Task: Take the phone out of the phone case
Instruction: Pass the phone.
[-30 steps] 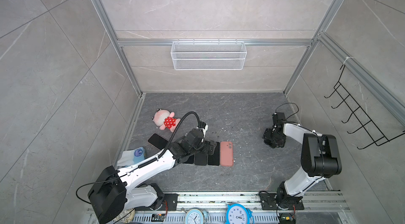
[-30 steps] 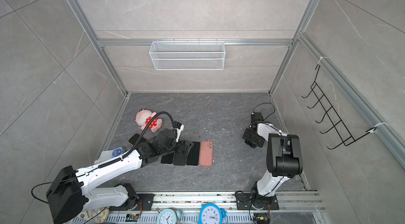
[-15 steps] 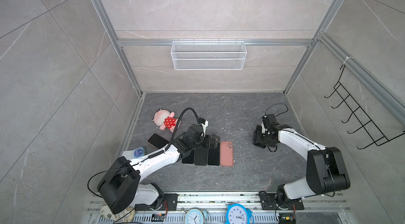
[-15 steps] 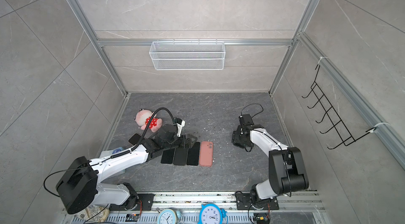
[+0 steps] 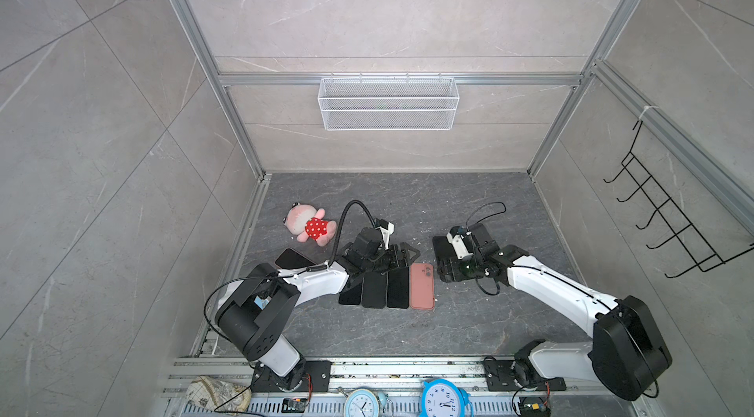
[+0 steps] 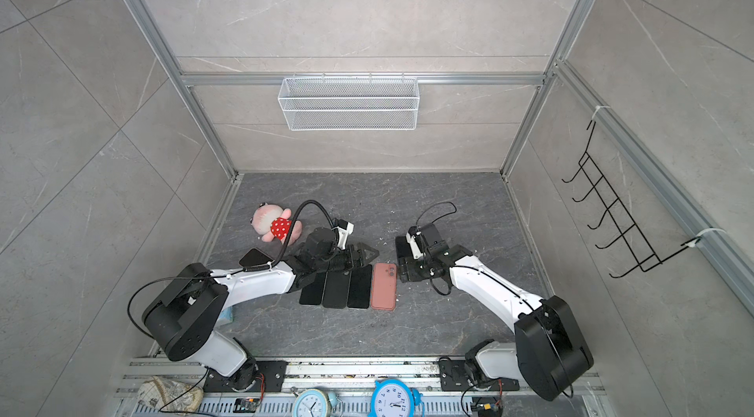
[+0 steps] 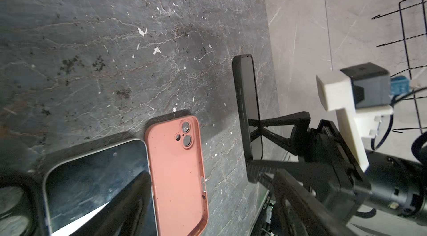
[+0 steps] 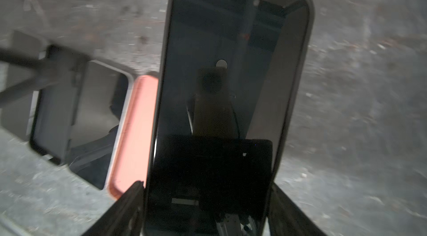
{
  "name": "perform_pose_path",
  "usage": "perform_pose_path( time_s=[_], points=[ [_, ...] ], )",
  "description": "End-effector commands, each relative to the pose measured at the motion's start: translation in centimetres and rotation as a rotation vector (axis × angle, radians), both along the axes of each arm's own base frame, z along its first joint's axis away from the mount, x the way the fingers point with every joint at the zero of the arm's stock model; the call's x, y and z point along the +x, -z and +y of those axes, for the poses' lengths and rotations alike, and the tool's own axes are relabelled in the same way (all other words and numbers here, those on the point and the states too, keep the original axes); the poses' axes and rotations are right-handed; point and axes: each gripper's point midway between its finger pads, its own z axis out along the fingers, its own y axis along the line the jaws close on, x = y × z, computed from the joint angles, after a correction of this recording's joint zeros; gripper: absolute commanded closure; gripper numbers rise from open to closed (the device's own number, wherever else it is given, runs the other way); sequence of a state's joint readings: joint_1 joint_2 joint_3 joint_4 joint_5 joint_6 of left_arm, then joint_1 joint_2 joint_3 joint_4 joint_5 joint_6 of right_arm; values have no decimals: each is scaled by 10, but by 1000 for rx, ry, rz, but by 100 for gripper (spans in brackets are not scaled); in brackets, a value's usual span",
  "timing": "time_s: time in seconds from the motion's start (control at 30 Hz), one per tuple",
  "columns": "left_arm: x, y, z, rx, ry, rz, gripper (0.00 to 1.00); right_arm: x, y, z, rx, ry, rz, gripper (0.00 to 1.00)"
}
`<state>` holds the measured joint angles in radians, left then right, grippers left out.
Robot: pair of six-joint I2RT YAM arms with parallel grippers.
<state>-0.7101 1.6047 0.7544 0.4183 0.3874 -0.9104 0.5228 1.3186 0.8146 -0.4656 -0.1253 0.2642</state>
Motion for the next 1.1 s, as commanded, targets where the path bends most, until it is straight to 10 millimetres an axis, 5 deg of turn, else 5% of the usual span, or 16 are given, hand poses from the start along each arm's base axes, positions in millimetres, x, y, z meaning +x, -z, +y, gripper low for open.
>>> perform_pose_path(
  time_s=[0.0, 0.37, 0.8, 1.0, 1.07],
  points=[
    [9, -29, -15, -136, 16, -17, 18, 1, -25, 24, 66, -84, -94, 79],
    [10, -24, -24, -191, 40, 14, 39, -19, -33, 54, 107, -207, -106, 81],
    [8, -23, -25, -220, 52, 28, 89, -21, -38, 61, 134, -221, -115, 82],
    [7, -33, -24, -240, 51, 10, 100, -22, -44, 62, 158, -210, -128, 81],
    [8, -38, -19, -246, 37, -3, 100, -22, -50, 62, 180, -198, -140, 72]
  ],
)
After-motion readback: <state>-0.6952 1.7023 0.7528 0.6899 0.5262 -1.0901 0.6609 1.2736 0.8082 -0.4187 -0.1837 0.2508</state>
